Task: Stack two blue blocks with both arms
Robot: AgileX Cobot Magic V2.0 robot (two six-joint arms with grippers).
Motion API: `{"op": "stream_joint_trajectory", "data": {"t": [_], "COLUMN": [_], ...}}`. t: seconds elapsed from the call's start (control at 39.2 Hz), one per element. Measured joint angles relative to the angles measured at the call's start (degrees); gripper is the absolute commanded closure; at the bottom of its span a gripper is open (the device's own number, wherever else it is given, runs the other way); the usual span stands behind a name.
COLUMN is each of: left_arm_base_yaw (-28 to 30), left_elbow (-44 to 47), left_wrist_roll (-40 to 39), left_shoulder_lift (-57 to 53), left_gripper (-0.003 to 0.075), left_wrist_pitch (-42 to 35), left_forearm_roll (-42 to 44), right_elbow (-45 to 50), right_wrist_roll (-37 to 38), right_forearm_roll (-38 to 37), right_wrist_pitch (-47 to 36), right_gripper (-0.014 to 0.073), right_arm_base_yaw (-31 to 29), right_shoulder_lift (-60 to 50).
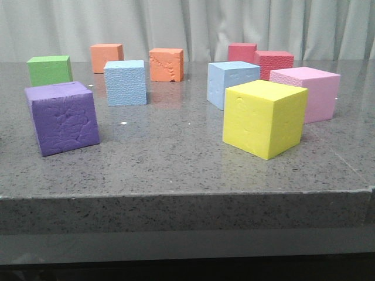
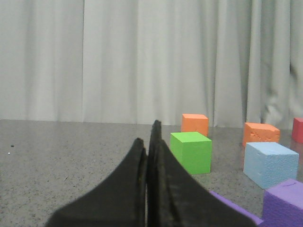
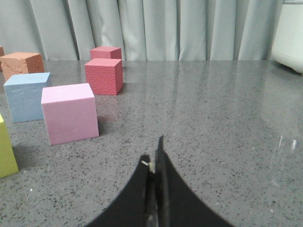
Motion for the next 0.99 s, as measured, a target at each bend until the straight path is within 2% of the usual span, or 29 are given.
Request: {"op": "stream_joint_trajectory", "data": {"t": [0.23, 0.33, 0.41, 0.59, 0.71, 0.87, 0.99], "left_arm_base_yaw": [0.0, 0.0, 0.0, 0.0, 0.0, 0.0, 0.0], "left_elbow": [0.0, -0.68, -2.82, -11.6, -17.71, -24.99, -30.87], "left_wrist_roll": [-1.14, -2.57, -3.11, -3.39, -3.39, -3.39, -3.39], "left_shoulder_lift": [0.0, 0.0, 0.0, 0.0, 2.26, 12.17, 22.03], "left_gripper": [0.0741, 0.0741, 0.0741, 0.0741, 0.0741, 0.0741, 0.0741], "left_wrist_pitch": [-8.81, -8.25, -4.65, 7.53, 13.88, 21.69, 28.87], "left_forearm_roll": [-0.17, -0.17, -0.17, -0.26, 0.16, 0.37, 0.37], "right_elbow": [0.13, -1.98, -5.15, -16.05, -24.83, -34.8, -40.86], "right_wrist_roll": [0.23, 0.23, 0.23, 0.23, -0.2, -2.74, -4.04], "right_forearm_roll": [2.48, 2.74, 2.74, 2.74, 2.5, 2.17, 2.07], "right_wrist_pitch": [-11.71, -11.82, -7.96, 7.14, 16.9, 25.31, 29.17], "right_gripper": [0.0662, 0.0662, 0.0662, 0.0662, 0.0662, 0.0662, 0.0662], "right_arm_base_yaw": [0.0, 0.0, 0.0, 0.0, 0.0, 0.0, 0.0], "right_shoulder_lift": [0.0, 0.0, 0.0, 0.71, 6.84, 17.43, 24.43]}}
